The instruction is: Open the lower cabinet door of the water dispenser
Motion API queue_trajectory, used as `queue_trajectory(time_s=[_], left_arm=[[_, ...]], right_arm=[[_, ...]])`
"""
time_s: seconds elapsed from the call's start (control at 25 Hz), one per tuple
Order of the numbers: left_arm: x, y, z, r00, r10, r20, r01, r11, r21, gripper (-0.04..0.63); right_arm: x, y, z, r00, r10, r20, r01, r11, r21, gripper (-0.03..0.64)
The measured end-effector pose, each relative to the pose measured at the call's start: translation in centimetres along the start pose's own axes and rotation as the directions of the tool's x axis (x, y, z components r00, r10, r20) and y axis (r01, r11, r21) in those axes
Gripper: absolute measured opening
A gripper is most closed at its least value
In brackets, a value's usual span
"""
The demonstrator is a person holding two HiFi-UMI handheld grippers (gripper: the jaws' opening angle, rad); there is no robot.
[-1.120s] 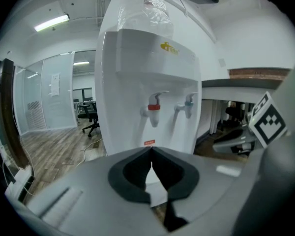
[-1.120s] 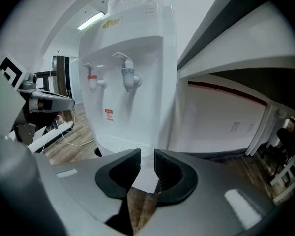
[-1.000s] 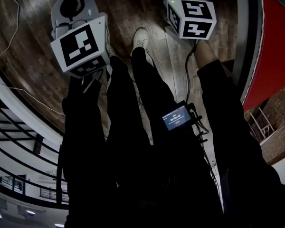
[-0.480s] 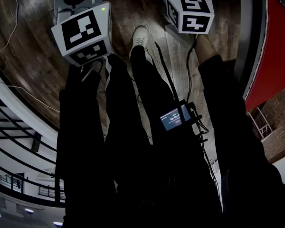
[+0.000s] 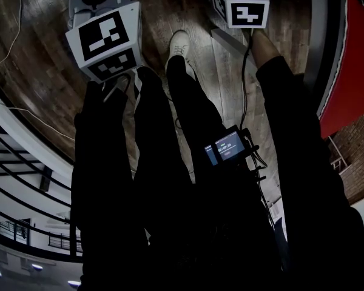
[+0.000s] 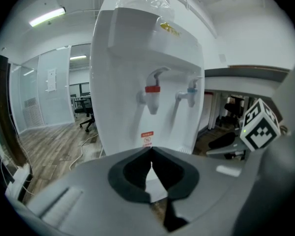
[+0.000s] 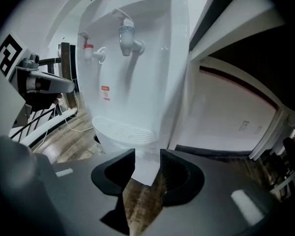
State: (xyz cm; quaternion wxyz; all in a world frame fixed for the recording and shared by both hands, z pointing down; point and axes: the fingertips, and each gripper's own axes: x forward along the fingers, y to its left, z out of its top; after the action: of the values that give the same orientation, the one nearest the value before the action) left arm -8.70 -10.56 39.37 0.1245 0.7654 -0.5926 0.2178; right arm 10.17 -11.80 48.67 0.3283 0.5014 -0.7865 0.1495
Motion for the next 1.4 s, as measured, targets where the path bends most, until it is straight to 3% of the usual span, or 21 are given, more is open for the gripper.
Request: queue_trajectory(time_s=[0.64, 0.8, 1.4], left_arm=[[1.4, -0.2, -0.6, 0.999, -0.02, -0.027, 0.021, 0.999, 0.048, 0.008], [1.5, -0.6, -0.7, 0.999, -0.034, -0.029, 0.036, 0.998, 0.06, 0.008], [0.9, 0.0, -2.2, 0.998, -0.023, -0.053, 0.026, 0.999, 0.047, 0.008]], right_arm=[[1.9, 0.4, -1.1, 0.998, 0.028, -0.05, -0.028, 1.0, 0.006, 0.2], [2.1, -0.1, -0.9, 0.999, 0.002, -0.049, -0.004, 0.999, -0.032, 0.218], [4.2, 0.7, -1.6, 0.995, 0.044, -0.095, -0.05, 0.997, -0.062, 0.252]])
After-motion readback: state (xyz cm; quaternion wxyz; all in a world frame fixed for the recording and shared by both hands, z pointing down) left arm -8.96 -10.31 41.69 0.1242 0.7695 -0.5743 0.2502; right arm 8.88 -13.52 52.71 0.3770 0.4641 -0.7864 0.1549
